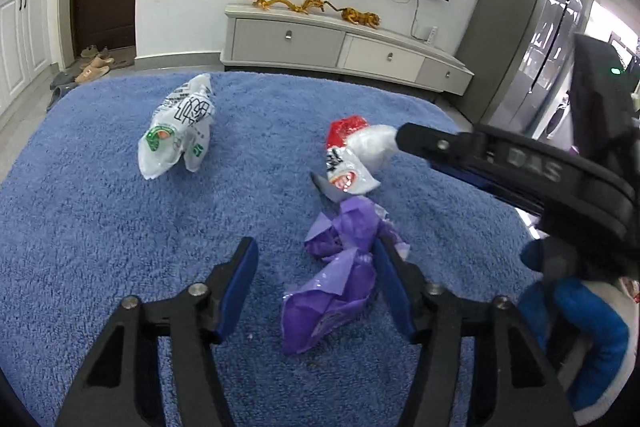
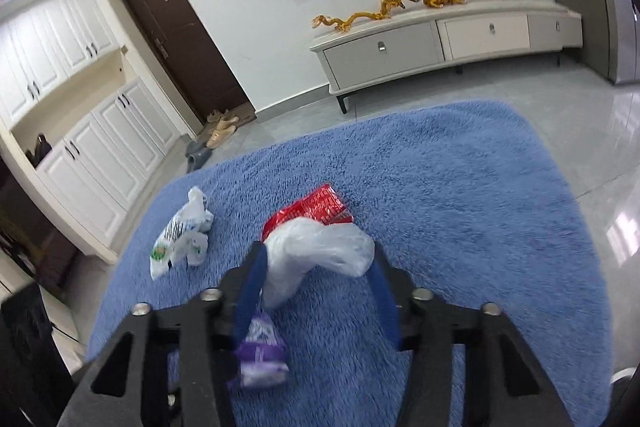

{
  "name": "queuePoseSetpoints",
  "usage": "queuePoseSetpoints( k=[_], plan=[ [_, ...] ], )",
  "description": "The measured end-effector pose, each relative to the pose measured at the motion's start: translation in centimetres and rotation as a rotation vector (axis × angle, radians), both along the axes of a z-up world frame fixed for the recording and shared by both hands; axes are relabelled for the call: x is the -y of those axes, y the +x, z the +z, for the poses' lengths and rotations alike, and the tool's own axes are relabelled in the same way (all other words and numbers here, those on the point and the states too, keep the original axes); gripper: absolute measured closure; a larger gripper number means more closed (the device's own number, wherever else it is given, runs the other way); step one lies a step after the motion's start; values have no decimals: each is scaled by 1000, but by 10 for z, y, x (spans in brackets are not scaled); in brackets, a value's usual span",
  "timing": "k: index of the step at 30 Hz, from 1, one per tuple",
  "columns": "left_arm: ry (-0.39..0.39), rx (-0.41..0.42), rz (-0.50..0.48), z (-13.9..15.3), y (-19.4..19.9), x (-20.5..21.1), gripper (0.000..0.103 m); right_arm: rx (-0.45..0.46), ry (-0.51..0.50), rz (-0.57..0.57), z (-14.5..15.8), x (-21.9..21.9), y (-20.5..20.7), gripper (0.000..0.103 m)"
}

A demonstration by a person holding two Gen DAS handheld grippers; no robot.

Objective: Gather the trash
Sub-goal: 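Grasp the purple bag with the left tool while the right grasps the white plastic bag, then carry both bags over the white bin and open both tools to drop them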

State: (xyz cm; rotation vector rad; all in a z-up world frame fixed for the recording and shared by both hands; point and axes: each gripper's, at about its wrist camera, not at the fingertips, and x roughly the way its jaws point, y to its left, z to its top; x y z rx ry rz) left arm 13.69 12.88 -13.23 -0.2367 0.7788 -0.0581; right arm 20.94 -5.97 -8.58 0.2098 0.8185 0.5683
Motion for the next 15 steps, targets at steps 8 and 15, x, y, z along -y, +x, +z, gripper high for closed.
queuePoseSetpoints(
  k=[8, 15],
  plan=[
    [-61, 6, -63, 3, -4, 6, 83, 35, 18, -12, 13, 7, -5, 95],
    [-134, 30, -52, 15, -18, -2, 87, 114, 2, -24, 40, 14, -32, 97]
  ],
)
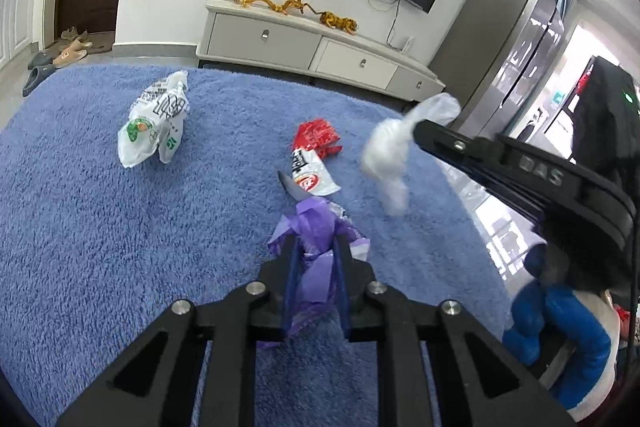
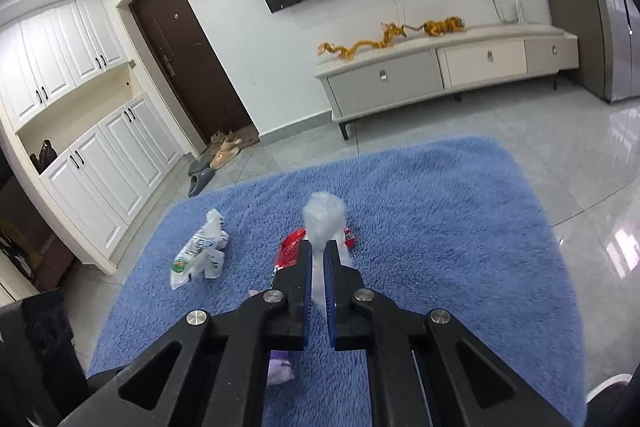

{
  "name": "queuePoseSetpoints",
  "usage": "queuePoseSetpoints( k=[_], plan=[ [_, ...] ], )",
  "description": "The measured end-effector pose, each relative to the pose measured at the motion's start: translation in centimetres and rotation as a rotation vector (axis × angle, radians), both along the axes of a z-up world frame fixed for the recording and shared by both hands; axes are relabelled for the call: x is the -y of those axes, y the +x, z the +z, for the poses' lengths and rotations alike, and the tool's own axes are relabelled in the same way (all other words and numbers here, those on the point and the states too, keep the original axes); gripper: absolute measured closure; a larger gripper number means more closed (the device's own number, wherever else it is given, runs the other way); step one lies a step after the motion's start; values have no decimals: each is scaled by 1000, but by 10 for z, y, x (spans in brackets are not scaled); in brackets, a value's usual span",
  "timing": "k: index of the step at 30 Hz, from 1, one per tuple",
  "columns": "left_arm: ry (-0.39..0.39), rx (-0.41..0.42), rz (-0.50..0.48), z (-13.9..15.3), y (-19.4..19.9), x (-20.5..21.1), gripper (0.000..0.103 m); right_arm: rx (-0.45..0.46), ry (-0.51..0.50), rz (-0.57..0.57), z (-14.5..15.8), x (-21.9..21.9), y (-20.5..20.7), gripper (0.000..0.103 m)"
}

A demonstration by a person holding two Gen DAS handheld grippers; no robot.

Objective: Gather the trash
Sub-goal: 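Carry both bags over the white bin and open both tools to drop them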

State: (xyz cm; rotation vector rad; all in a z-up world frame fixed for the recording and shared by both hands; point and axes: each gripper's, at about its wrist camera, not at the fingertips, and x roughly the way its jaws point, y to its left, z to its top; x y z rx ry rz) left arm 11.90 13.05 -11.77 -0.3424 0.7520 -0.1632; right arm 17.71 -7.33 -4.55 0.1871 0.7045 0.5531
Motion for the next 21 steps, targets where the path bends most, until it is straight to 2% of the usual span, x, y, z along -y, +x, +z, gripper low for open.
queuePoseSetpoints(
  k=[15, 21],
  plan=[
    [15, 118, 6, 60, -54, 18, 88, 114, -14, -25, 50, 37, -96, 98],
    [36, 169, -58, 83, -70, 48, 88, 149, 25, -80, 65, 73, -133, 98]
  ],
)
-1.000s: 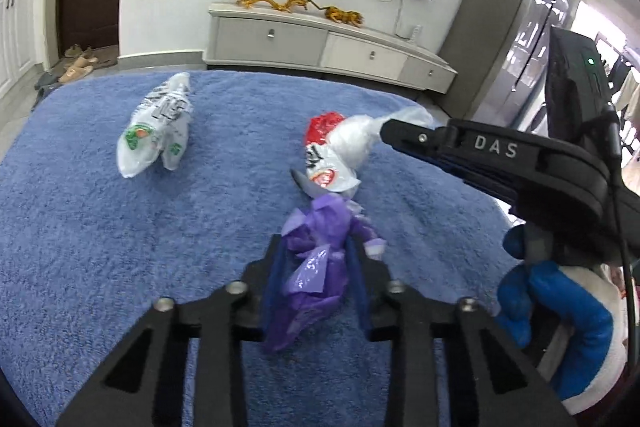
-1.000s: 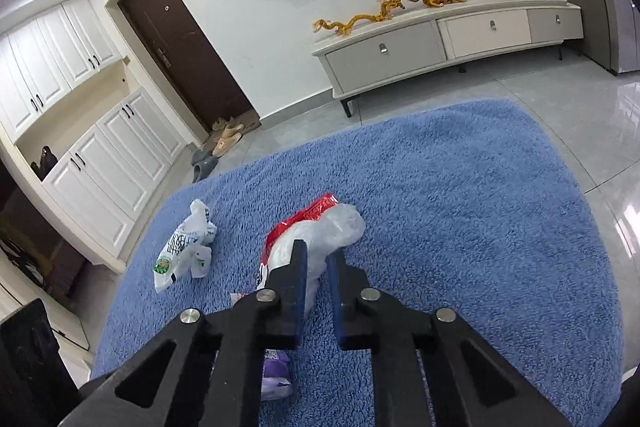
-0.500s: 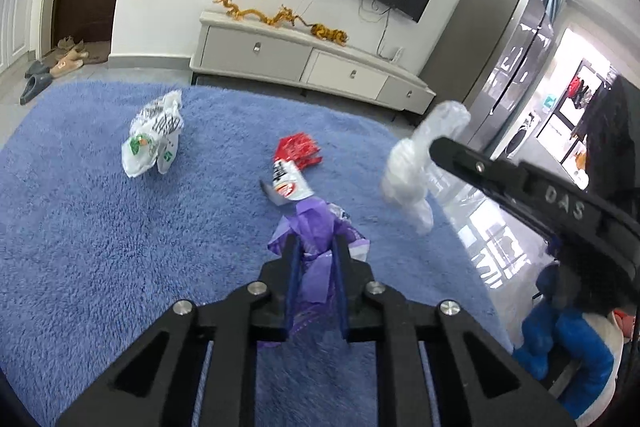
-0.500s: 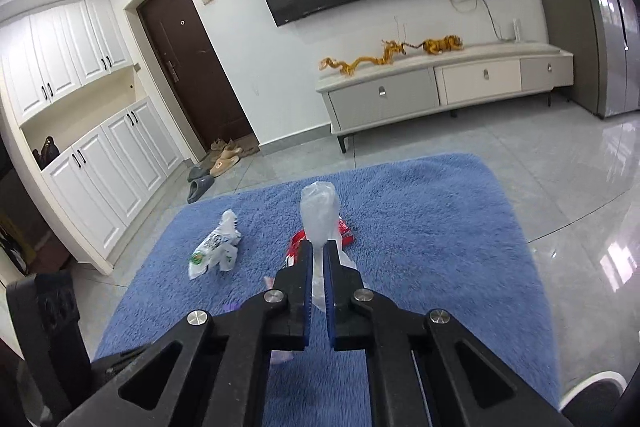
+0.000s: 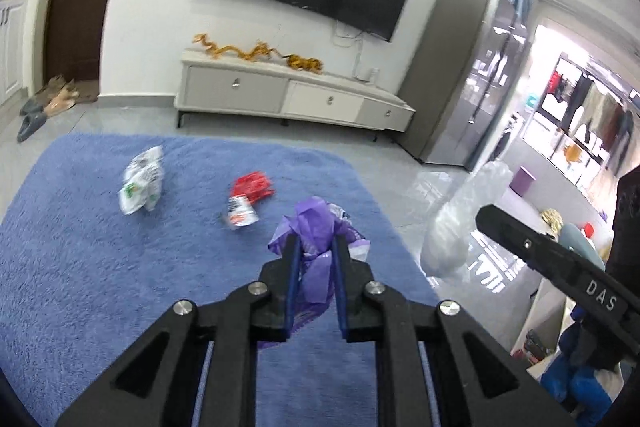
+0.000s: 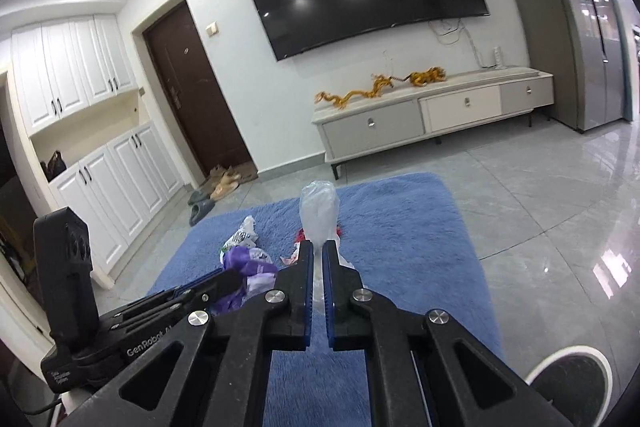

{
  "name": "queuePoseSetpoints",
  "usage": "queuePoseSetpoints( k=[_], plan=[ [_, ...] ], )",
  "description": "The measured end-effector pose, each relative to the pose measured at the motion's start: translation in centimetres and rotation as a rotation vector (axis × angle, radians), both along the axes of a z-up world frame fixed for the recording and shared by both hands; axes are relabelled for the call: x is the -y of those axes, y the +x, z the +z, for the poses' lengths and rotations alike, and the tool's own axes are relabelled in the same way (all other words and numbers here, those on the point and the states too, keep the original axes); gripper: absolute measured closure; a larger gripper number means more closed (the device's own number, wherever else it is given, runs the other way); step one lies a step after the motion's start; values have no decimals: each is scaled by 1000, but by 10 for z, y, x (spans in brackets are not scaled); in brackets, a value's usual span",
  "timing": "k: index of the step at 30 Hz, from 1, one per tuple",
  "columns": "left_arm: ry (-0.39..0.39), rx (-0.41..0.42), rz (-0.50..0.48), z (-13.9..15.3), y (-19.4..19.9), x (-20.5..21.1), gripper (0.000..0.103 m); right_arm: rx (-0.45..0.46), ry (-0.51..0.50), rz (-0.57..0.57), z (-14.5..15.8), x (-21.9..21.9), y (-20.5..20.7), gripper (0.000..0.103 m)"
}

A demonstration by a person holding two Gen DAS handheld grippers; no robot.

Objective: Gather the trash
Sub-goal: 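Carry both bags over the white bin and open both tools to drop them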

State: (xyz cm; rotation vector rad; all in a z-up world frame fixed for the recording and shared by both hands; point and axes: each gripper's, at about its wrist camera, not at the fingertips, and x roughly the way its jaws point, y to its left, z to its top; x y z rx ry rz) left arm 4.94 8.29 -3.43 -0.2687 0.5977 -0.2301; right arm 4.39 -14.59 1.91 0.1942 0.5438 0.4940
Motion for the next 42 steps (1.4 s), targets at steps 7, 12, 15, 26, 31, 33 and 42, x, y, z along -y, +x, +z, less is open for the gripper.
queuePoseSetpoints(
  k=[7, 12, 15, 26, 31, 33, 42],
  plan=[
    [28, 15, -155, 16, -4, 72, 88, 38, 16, -151, 7, 67, -35, 98],
    [61, -5, -298, 15, 1, 149, 89, 31, 13, -295, -3, 126, -52, 98],
    [91, -26, -367, 11, 5, 196, 88, 9, 7, -387, -14, 162, -57, 98],
    [169, -168, -502, -33, 35, 323, 86, -158, 53, -573, -79, 256, -60, 98],
    [160, -235, -518, -55, 54, 346, 84, -223, 87, -622, -104, 286, -65, 97],
    [152, -255, -530, -64, 57, 354, 83, -254, 101, -643, -115, 296, -64, 97],
    [149, -291, -555, -86, 58, 375, 53, -325, 127, -697, -135, 320, -62, 96]
  ],
)
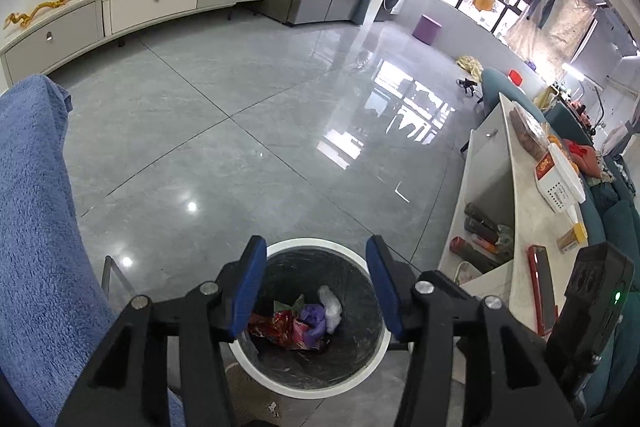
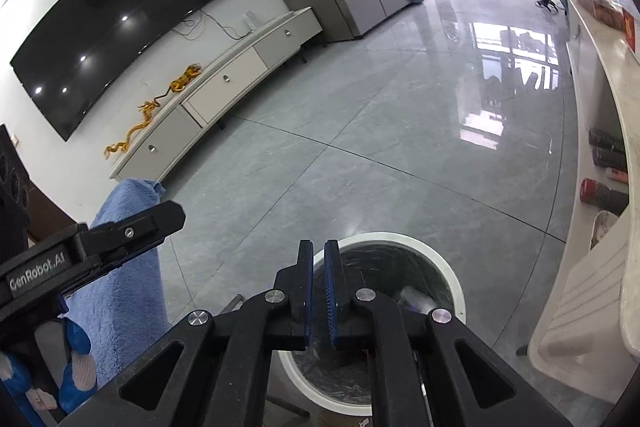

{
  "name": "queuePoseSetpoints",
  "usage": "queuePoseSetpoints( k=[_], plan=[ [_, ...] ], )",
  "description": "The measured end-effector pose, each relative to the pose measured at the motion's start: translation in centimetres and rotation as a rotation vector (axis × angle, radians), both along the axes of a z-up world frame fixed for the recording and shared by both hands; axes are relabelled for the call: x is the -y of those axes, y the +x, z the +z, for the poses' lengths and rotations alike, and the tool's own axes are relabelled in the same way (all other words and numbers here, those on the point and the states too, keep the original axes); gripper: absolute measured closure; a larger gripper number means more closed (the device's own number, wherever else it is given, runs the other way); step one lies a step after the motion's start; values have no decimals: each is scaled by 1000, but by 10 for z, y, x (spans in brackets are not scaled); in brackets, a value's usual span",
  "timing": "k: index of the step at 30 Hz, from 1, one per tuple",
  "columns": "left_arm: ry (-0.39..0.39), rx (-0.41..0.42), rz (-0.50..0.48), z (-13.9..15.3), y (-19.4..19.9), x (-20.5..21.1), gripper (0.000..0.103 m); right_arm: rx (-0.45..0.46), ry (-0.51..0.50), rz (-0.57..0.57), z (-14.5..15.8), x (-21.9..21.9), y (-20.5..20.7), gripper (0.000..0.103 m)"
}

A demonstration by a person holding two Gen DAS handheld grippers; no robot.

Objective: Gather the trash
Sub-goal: 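Carry both bags over the white bin and open both tools to drop them, then move both tools back over the rug toward the last two items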

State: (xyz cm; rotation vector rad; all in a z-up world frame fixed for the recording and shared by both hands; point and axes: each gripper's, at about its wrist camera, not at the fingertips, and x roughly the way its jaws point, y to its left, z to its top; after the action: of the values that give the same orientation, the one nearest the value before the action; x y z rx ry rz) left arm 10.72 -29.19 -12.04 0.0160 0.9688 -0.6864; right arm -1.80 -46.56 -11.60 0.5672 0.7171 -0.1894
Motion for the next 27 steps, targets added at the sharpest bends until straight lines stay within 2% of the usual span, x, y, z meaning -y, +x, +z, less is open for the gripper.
queuePoseSetpoints(
  k=[2, 6, 12, 21, 27],
  plan=[
    [7, 7, 2, 0, -3, 1, 53, 1, -1, -8, 3, 1, -1, 96],
    [23, 33, 18, 6, -9, -2, 53, 14, -17, -23, 11, -1, -6, 76],
    [33, 87, 61, 20, -19, -17, 53, 40, -63, -12, 28, -14, -9, 64],
    [1, 218, 187, 52, -39, -60, 53, 93, -111, -4, 56, -34, -15, 57],
    [6, 266, 268, 68, -48, -97, 53, 121, -132, 20, 68, -52, -19, 55]
  ],
)
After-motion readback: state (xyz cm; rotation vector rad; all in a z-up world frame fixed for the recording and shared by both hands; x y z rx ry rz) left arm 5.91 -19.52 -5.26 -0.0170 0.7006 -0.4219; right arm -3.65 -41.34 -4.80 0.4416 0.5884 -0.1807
